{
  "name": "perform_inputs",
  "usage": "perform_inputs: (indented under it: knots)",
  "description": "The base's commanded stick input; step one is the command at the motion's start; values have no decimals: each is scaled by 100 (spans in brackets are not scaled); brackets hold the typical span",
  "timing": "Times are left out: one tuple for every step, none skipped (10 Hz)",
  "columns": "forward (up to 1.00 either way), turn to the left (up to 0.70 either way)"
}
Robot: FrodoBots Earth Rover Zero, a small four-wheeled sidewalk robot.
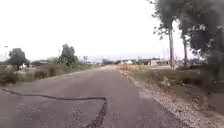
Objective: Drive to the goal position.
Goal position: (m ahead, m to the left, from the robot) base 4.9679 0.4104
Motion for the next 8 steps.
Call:
perform_inputs:
  knots:
    - [100, 0]
    - [100, 0]
    - [100, 0]
    - [100, 0]
    - [100, 0]
    - [100, 0]
    - [100, 0]
    - [100, 0]
